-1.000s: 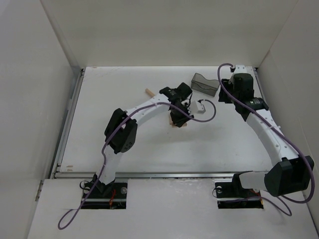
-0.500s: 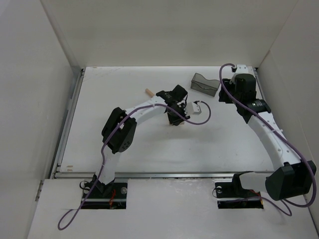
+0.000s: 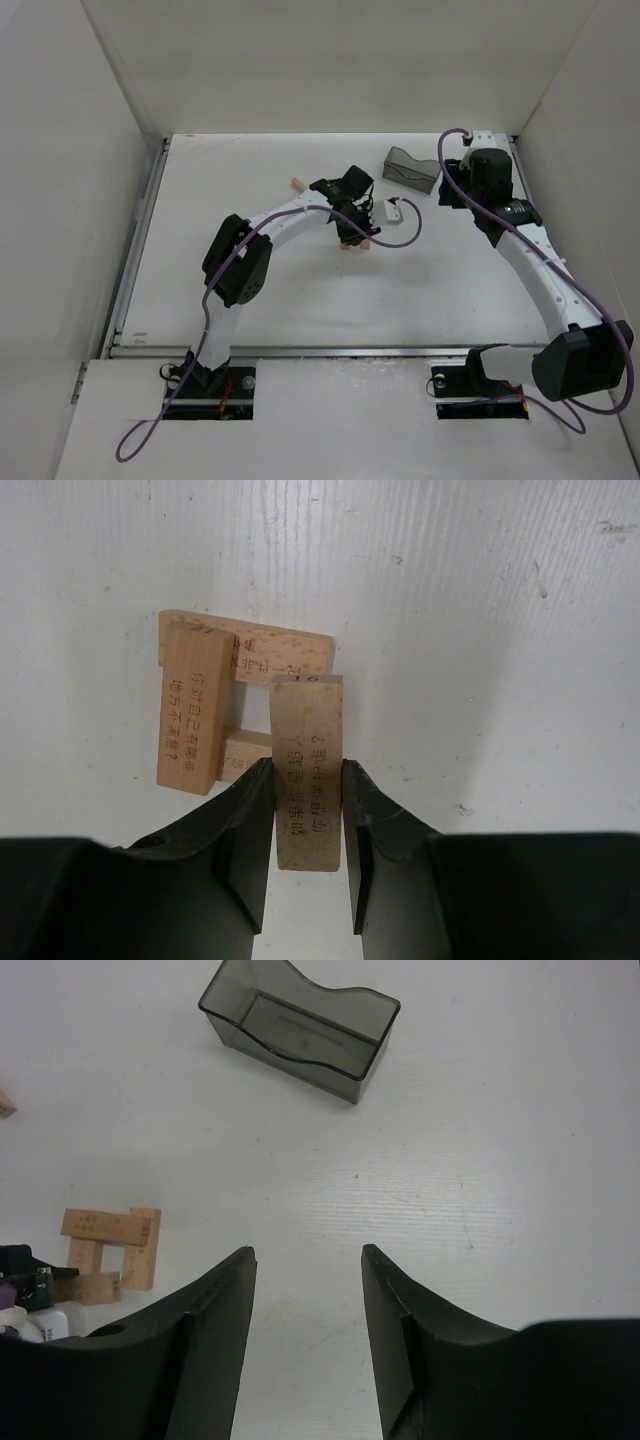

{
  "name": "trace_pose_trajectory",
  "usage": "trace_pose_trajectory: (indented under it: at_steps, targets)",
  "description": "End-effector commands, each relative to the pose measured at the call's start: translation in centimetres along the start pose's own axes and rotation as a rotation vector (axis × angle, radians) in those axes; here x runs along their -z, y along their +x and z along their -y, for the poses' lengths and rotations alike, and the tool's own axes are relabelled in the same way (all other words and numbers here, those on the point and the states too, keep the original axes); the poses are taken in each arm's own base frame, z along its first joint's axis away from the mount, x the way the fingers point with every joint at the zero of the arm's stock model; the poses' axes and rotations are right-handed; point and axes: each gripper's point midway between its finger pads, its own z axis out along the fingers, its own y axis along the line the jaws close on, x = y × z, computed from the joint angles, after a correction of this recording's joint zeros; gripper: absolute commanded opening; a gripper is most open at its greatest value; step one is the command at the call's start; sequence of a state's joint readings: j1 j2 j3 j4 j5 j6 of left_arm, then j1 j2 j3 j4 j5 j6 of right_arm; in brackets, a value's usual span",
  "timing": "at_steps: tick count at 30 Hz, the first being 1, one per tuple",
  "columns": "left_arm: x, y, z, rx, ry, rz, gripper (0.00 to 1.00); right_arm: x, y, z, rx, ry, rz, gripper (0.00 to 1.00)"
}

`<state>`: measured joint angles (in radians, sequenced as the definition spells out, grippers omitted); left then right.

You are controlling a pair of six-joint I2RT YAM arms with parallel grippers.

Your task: Build the wood block tower

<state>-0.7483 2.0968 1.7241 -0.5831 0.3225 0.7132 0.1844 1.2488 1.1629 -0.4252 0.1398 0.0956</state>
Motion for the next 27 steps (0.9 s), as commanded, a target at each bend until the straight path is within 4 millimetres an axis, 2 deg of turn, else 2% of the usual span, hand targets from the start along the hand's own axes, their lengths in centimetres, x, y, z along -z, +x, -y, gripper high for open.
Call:
trace_pose_trajectory:
  at_steps: [1,8,13,16,19,27]
  targets:
    - [0.5,-1.9,-0.3,-0.065,0.001,0.061,0.00,-0.3,-1.1,0.0,0.008,-0.007,0.042,0.52]
    - [0.1,-1.9,-1.2,-0.136,-0.033,0.065,0.00,-0.5,-0.9,-0.2,0.008,-0.017,0.041,0.52]
    - [-0.6,-2.0,-0.9,-0.154,-0.028,0.067,0.00,-0.4,-0.3,-0.1,0.009,-0.016,0.032,0.52]
    - [-1.0,-1.7,-0.8,-0.151,-0.021,0.059,0.00,0.2,-1.0,-0.1,0.005,-0.019,0.060,0.52]
    - [-1.7,-0.7,-0.4,-0.140,0.003,0.029,0.00,0.2,-0.4,-0.1,0.006,-0.018,0.051,0.52]
    - [-2.1,0.2,0.4,-0.120,0.035,0.006,0.00,0.1,-0.2,-0.1,0.006,-0.018,0.051,0.52]
